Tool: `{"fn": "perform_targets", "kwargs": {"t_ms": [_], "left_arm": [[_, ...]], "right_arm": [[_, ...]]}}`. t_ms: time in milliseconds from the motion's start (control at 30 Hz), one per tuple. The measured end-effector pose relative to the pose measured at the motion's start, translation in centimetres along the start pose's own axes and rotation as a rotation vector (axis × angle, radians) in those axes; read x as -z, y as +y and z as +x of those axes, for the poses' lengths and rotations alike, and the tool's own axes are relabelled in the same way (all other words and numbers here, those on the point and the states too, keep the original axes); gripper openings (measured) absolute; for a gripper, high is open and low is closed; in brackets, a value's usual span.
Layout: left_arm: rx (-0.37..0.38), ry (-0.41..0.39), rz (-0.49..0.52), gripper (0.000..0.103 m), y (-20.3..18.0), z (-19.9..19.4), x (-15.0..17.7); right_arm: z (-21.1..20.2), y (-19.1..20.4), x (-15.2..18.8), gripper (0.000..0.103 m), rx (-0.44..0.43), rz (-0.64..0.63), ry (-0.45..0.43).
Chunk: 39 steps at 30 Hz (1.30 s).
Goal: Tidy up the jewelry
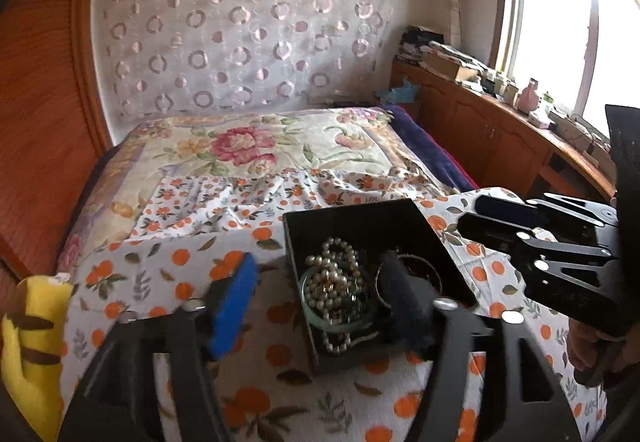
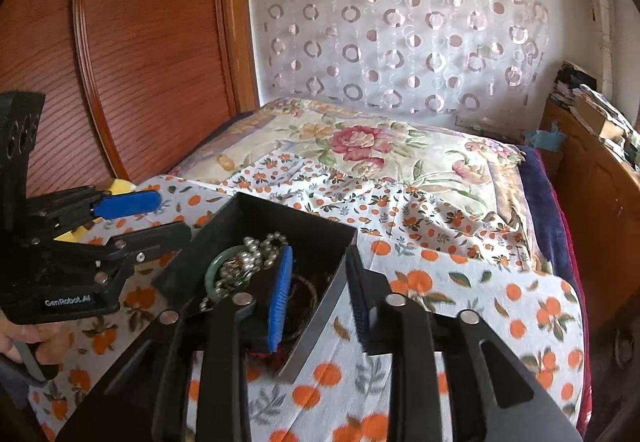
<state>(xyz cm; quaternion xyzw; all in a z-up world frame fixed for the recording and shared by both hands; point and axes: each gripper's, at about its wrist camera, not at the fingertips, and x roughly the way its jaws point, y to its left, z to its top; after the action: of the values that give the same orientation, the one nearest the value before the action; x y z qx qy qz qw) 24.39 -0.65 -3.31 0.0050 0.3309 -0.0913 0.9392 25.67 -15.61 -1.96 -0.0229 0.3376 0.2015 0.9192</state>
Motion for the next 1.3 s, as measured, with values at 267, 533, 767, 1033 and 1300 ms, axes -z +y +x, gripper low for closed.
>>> {"fn": "perform_targets", "kwargs": {"t_ms": [267,533,767,1033,1300], "left_arm": [[-0.062,-0.055,-0.036,0.095,-0.8,-6.7,2.5],[-0.125,-0.114,-0.011,0.095,-2.5,-13.5,4.9],[-0.128,-0.142,-0.023,0.095,-3.0,-17.1,6.8],[-0.134,-0.151,-0.028,0.095,-3.0,-17.9,7.8],[-0.138,-0.166,-0.021,0.095,-3.2,-18.8,8.0]], "right_arm": [[-7.2,0.9,2.7,0.099,0.027,0.073,-0.101],[-13.7,2.7,5.0,0.101,0.092,0.104,-0.163],[-17.1,4.3,6.9,0.101,0.134,0.105,-0.198],[-18.2,5.4,7.8,0.101,0.128,0.099,-0.209],[-18.5,5.7,7.8,0.101,0.14,0.096,-0.221]]}}
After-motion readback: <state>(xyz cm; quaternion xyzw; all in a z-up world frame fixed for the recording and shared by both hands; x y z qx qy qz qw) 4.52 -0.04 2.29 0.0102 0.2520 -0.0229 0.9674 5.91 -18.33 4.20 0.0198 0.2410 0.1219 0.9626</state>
